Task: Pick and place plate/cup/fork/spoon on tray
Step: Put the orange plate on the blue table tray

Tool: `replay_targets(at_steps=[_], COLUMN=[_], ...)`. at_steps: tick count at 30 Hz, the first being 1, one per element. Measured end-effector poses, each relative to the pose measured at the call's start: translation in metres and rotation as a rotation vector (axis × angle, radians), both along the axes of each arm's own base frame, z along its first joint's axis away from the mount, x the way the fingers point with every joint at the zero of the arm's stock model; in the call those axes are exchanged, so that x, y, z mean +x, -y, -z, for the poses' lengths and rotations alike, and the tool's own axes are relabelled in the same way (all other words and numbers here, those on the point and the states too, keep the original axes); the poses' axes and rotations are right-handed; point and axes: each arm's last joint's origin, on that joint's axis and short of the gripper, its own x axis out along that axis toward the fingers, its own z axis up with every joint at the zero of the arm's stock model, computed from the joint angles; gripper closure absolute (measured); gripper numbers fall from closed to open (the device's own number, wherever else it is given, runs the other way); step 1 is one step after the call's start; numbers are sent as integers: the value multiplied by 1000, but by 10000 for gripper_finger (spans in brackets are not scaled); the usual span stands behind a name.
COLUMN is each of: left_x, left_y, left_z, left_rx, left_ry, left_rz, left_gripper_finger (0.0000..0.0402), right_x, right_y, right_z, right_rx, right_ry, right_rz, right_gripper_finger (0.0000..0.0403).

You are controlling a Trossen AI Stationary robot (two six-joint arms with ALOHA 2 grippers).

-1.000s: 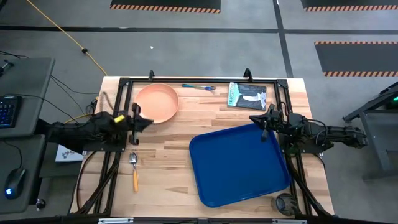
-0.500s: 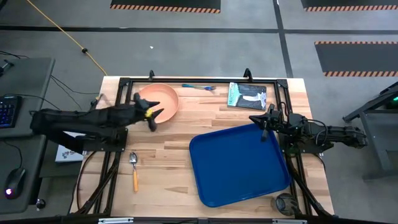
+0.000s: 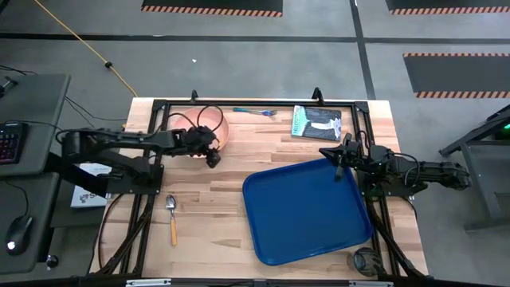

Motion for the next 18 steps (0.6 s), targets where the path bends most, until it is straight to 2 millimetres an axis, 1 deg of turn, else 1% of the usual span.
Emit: replay_targets(at_steps=[6, 12, 15, 18], left_x=[7, 9, 10, 11], left_y=[-9, -13, -14, -13], left_z=[18, 32, 37, 40], left_rx=[-79, -53, -45, -44], left_ry=[-16, -92, -116, -130], left_rz=[10, -31, -40, -33], left_gripper_finger=[172, 177, 204, 258], right_x=[0, 0, 0, 0], right_y=[0, 0, 0, 0], right_z=[0, 0, 0, 0], right_rx=[0, 0, 0, 0], right_ry=[0, 0, 0, 0], right_rz=[0, 0, 0, 0], right_gripper_finger=[400, 400, 400, 400])
